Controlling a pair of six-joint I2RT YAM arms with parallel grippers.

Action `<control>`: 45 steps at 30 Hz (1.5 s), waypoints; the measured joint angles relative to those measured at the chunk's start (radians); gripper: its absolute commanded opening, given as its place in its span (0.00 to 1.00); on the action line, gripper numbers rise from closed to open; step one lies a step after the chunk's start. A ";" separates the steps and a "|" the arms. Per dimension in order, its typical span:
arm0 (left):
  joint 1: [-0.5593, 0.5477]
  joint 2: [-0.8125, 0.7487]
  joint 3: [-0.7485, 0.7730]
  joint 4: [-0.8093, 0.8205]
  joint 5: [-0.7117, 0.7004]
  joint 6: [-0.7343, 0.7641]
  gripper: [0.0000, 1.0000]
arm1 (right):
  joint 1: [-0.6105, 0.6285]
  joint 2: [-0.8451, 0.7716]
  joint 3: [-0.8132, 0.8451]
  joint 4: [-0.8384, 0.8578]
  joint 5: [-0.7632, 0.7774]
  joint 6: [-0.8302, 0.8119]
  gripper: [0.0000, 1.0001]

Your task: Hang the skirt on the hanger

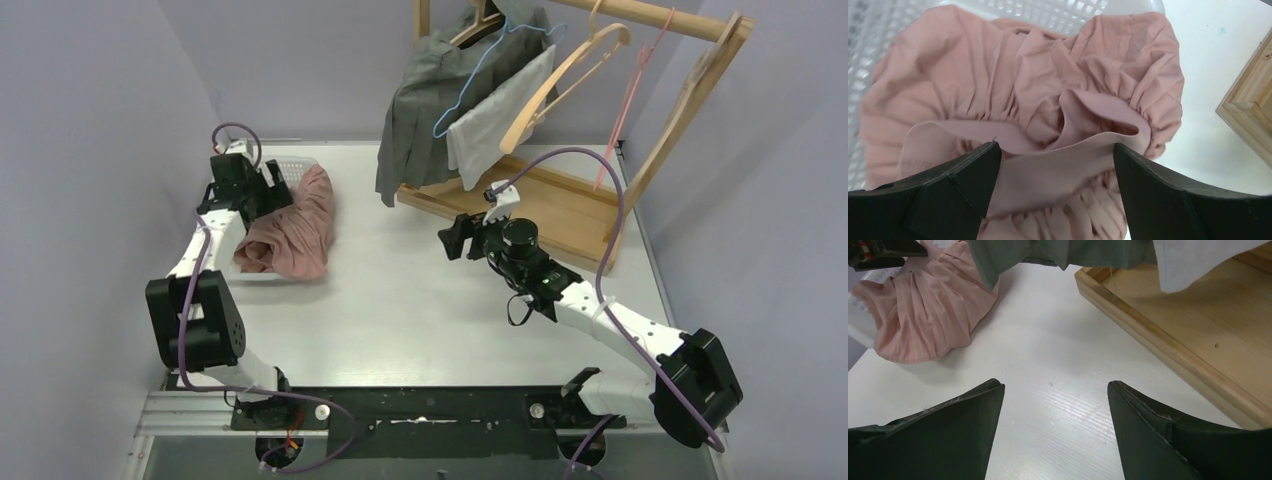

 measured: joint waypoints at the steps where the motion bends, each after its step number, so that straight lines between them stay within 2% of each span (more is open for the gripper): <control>1: 0.000 0.029 0.012 0.013 0.018 0.006 0.84 | 0.000 0.000 0.004 -0.001 0.001 -0.002 0.77; 3: 0.000 0.095 0.049 0.034 0.071 0.019 0.78 | -0.003 -0.001 0.016 -0.011 0.005 -0.008 0.77; 5: 0.000 0.151 0.080 0.057 0.132 0.026 0.64 | -0.011 -0.014 0.028 -0.042 0.008 -0.015 0.77; 8: 0.000 0.204 0.095 0.089 0.246 0.029 0.30 | -0.043 -0.069 0.051 -0.121 0.030 -0.031 0.77; 10: -0.002 0.211 0.094 0.100 0.313 0.025 0.00 | -0.072 -0.127 0.073 -0.185 0.051 -0.038 0.77; 15: -0.009 0.183 0.092 0.124 0.372 0.011 0.00 | -0.106 -0.261 0.174 -0.332 0.114 -0.060 0.77; 20: -0.029 0.043 0.095 0.071 0.305 0.025 0.00 | -0.106 -0.346 0.258 -0.430 0.151 -0.063 0.77; 23: -0.097 -0.097 0.121 -0.019 0.242 0.073 0.00 | -0.106 -0.367 0.300 -0.494 0.159 -0.058 0.77; 26: -0.211 -0.262 0.148 -0.077 0.227 0.112 0.00 | -0.106 -0.366 0.350 -0.566 0.161 -0.045 0.77; 29: -0.283 -0.436 0.149 -0.096 0.283 0.123 0.00 | -0.106 -0.364 0.401 -0.631 0.164 -0.029 0.77; 35: -0.290 -0.671 0.138 -0.055 0.491 0.053 0.00 | -0.106 -0.362 0.533 -0.728 0.176 0.005 0.77; 40: -0.313 -0.753 -0.003 0.094 0.644 -0.082 0.00 | -0.106 -0.358 0.586 -0.788 0.174 0.050 0.77; 45: -0.368 -0.708 -0.164 0.122 0.673 -0.176 0.00 | -0.106 -0.353 0.558 -0.834 0.158 0.109 0.77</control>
